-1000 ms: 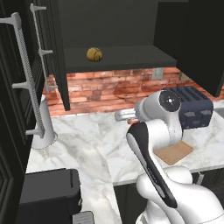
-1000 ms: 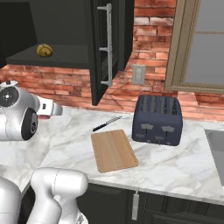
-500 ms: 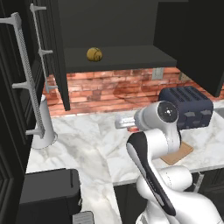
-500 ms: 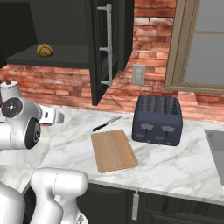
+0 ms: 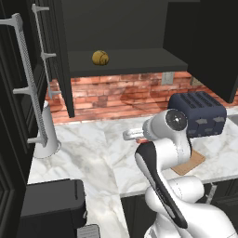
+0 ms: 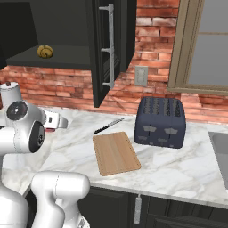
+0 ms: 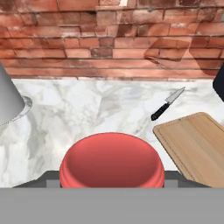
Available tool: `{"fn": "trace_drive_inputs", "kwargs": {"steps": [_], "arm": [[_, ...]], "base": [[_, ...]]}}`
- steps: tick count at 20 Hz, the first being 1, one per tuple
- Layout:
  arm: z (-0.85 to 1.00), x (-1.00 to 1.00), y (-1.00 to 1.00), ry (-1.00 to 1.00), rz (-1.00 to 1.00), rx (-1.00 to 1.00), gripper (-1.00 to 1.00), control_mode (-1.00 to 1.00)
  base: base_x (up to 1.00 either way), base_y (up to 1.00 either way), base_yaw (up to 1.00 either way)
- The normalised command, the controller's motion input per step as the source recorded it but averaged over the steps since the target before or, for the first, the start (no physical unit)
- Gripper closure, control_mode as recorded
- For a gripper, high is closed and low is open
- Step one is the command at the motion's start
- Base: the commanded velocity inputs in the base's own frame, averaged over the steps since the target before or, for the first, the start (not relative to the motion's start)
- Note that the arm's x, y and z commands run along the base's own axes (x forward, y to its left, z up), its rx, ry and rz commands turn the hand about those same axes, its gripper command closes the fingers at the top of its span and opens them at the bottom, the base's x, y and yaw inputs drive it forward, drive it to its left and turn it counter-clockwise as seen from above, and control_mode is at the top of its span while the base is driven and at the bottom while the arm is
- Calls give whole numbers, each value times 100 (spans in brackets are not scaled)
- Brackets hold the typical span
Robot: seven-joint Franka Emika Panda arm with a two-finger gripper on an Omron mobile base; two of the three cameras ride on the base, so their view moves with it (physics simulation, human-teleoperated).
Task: Pick the bread, place it on the cutting board, pick the jam, place it on the counter, and close the cabinet.
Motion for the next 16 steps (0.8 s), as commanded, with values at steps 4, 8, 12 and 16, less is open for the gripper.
{"fn": "trace_drive_inputs", "kwargs": {"steps": [4,8,12,16], "arm": [[-29,1,-13,0,0,0,100,-100],[-32,2,-11,0,0,-1,100,-100],[-28,16,-11,0,0,-1,100,-100],[-27,27,-14,0,-2,0,100,-100]], "base": [[0,0,0],[0,0,0],[0,0,0],[0,0,0]]}}
